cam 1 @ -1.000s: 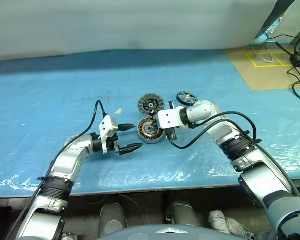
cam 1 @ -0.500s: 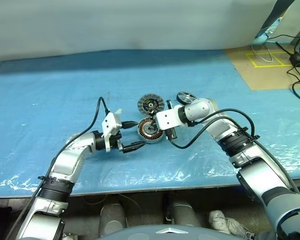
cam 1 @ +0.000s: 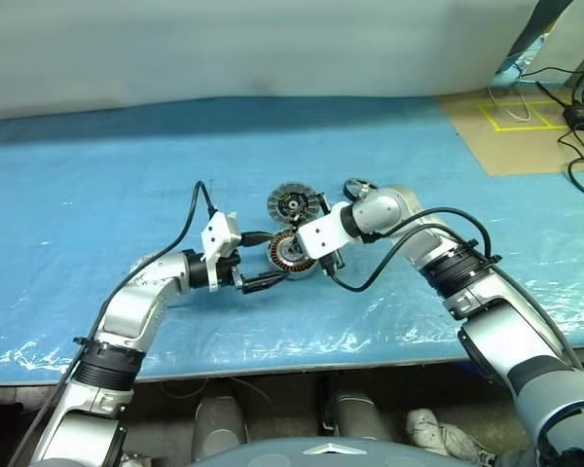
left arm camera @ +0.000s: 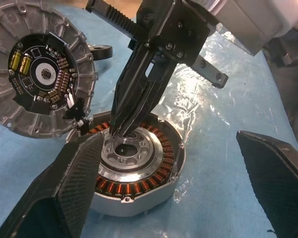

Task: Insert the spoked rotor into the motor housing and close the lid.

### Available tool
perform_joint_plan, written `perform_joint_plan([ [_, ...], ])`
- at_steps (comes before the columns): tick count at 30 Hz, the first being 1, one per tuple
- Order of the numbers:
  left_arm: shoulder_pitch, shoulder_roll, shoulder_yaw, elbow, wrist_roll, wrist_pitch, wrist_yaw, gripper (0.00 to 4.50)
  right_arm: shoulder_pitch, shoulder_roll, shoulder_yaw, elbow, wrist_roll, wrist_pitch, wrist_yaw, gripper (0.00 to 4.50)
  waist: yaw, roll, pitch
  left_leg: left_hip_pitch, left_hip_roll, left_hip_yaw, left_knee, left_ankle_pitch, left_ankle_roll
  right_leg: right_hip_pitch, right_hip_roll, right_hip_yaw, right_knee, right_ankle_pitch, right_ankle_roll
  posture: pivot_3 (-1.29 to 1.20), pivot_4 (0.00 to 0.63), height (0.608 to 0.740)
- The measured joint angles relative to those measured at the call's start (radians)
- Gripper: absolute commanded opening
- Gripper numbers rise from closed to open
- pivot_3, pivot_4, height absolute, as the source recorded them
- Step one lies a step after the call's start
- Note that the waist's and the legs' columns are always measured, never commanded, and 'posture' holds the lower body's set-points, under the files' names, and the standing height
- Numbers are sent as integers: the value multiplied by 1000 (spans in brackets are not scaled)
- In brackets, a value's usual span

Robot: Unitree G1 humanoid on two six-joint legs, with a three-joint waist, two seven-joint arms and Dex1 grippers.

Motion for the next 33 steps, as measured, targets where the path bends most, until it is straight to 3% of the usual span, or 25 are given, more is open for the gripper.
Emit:
perform_joint_plan([
  [17,17,0,-4,-4,1,-2,20,4500,-28,-1,34,-3,-40,-82,45,30,0,0,0,0,0,0,0,0,0,0,0,0,0,0,0,0,150,740],
  [26,-1,-2,-4,-4,0,10,29,4500,-44,8,48,19,-100,-125,-4,30,-8,0,0,0,0,0,2,0,0,0,0,0,2,0,0,0,150,740],
  [31,-2,-2,-4,-5,-1,18,32,4500,-57,17,54,35,-114,-158,-32,1661,-10,0,0,0,0,0,2,0,0,0,0,0,2,0,0,0,150,740],
  [33,-4,-2,-4,-5,-2,20,32,4500,-58,23,47,34,-113,-150,-32,1661,-11,0,0,0,0,0,2,0,0,0,0,0,2,0,0,0,150,740],
])
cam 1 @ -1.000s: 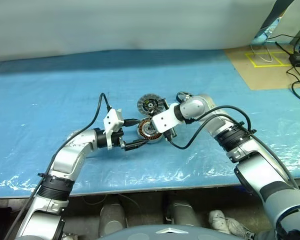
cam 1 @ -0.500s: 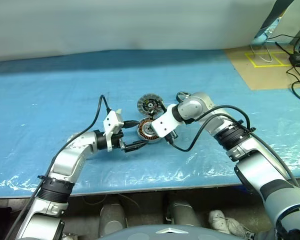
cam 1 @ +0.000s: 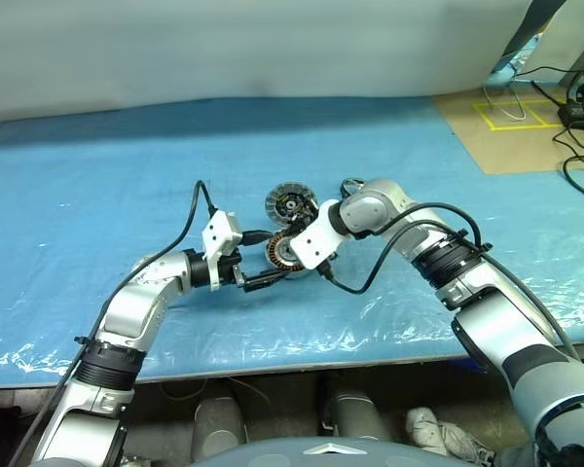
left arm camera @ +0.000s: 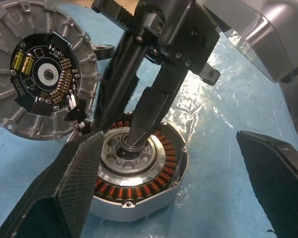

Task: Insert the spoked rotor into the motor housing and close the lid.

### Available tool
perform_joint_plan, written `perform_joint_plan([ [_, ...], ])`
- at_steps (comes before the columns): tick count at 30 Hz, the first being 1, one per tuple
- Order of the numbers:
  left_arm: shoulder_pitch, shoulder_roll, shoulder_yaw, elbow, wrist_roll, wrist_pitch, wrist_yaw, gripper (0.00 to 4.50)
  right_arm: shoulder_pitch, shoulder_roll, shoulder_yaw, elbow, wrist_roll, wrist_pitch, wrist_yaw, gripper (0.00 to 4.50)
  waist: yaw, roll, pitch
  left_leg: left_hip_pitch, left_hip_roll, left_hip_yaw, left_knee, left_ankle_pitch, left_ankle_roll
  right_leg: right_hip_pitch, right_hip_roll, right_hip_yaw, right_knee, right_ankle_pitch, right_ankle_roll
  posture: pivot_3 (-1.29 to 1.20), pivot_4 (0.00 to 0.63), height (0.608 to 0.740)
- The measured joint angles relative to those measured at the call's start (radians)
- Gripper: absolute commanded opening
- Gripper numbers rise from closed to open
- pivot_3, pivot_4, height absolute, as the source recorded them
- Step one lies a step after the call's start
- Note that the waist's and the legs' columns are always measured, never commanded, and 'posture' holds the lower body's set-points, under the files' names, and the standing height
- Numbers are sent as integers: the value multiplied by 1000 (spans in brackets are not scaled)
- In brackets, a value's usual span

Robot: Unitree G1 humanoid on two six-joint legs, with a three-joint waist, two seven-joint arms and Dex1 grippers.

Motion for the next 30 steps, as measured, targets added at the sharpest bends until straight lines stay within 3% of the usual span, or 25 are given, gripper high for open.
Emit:
perform_joint_plan([
  [14,0,-1,-4,-14,-1,11,8,4500,-17,15,6,22,7,2,19,1661,-5,0,0,0,0,0,0,0,0,0,0,0,0,0,0,0,150,740],
  [30,15,-4,-9,7,3,-32,-5,4500,-148,51,98,148,-63,-73,39,1661,-6,0,0,0,0,0,1,0,1,0,0,0,1,0,0,0,150,740],
])
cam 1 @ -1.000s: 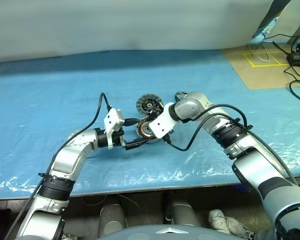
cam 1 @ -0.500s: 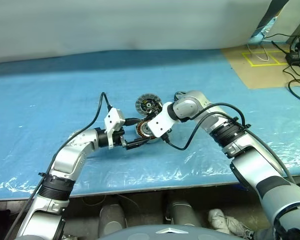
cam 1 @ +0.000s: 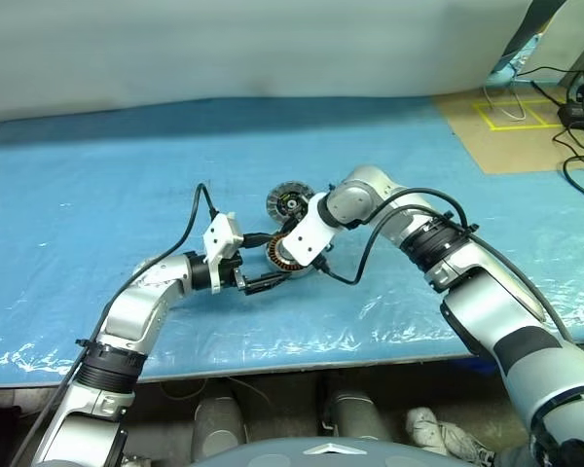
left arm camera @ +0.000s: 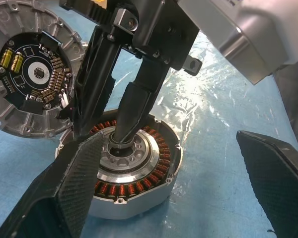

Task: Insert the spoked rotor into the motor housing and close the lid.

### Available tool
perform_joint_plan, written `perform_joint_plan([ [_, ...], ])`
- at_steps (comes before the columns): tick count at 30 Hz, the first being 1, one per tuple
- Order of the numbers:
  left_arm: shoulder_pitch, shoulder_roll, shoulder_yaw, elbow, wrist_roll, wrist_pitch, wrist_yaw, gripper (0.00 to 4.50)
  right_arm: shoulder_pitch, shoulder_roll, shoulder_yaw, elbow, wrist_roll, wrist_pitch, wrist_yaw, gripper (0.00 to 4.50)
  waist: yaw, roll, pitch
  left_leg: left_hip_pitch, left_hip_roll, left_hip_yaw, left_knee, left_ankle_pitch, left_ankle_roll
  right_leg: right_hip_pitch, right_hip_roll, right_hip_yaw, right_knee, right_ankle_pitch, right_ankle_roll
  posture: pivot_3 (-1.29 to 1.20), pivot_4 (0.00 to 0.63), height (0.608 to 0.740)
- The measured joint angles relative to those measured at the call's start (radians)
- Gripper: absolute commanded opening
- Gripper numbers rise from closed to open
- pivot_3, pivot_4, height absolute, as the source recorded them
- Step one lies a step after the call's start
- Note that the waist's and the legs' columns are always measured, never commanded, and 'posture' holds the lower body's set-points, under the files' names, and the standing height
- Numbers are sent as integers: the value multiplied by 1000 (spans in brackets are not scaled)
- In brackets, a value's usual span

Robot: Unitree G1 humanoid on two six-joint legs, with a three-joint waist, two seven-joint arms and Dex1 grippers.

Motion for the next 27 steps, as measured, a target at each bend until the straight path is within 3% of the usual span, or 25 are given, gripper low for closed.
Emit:
perform_joint_plan([
  [8,2,-9,-11,34,14,-29,-3,4500,-42,26,27,47,-27,-44,6,1661,-3,0,0,0,0,0,1,0,0,0,0,0,1,0,0,0,150,740],
  [11,9,-16,-14,42,17,-46,-10,4500,-56,29,37,55,-33,-71,10,2237,-4,0,0,0,0,0,1,0,0,0,0,0,1,0,0,0,150,740],
  [14,13,-18,-14,63,19,-56,-10,4500,-66,31,37,55,-34,-87,11,3159,-3,0,0,0,0,0,0,0,1,0,0,0,1,0,-1,0,150,740],
  [27,17,-26,-19,117,27,-103,-25,4500,-82,50,38,41,-31,-84,68,3159,-4,0,0,-2,1,0,0,-2,4,-2,0,0,1,-1,-1,0,150,740],
])
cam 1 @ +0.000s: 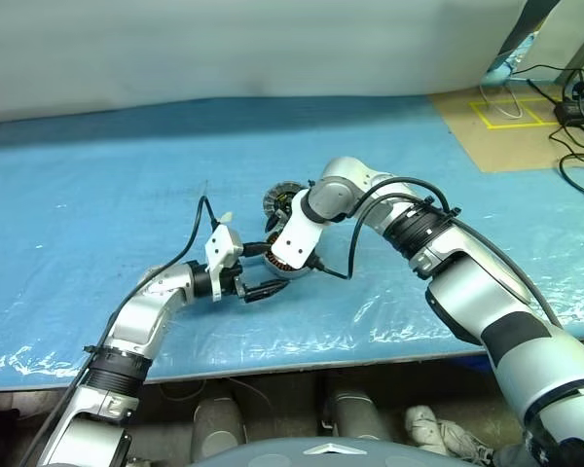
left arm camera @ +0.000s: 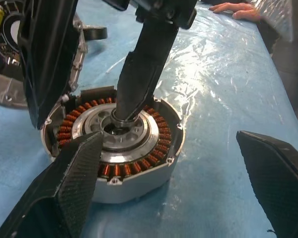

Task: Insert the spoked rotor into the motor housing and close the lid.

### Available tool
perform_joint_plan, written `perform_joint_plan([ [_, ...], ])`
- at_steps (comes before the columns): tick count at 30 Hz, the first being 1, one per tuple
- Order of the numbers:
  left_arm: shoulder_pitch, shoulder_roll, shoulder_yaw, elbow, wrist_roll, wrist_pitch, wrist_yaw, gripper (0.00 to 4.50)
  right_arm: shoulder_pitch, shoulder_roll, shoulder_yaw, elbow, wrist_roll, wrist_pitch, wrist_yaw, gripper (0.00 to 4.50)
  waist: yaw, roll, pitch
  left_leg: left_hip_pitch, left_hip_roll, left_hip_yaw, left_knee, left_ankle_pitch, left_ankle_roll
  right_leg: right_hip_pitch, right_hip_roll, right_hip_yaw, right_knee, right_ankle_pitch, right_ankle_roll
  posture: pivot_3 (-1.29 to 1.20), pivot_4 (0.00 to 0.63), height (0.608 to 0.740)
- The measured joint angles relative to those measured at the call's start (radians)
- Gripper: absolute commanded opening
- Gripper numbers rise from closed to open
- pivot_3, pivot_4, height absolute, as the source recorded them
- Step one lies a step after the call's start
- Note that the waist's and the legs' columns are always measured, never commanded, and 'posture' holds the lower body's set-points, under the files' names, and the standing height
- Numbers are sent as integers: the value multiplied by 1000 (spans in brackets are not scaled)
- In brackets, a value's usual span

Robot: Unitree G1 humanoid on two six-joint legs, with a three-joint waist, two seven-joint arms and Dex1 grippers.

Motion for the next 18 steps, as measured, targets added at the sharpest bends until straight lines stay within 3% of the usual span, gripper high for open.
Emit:
perform_joint_plan([
  [18,-5,-7,2,27,-1,-21,-22,4500,-39,-9,-10,0,47,-11,58,3159,0,-5,6,-1,0,0,0,0,0,-1,0,0,1,-1,-1,0,150,740],
])
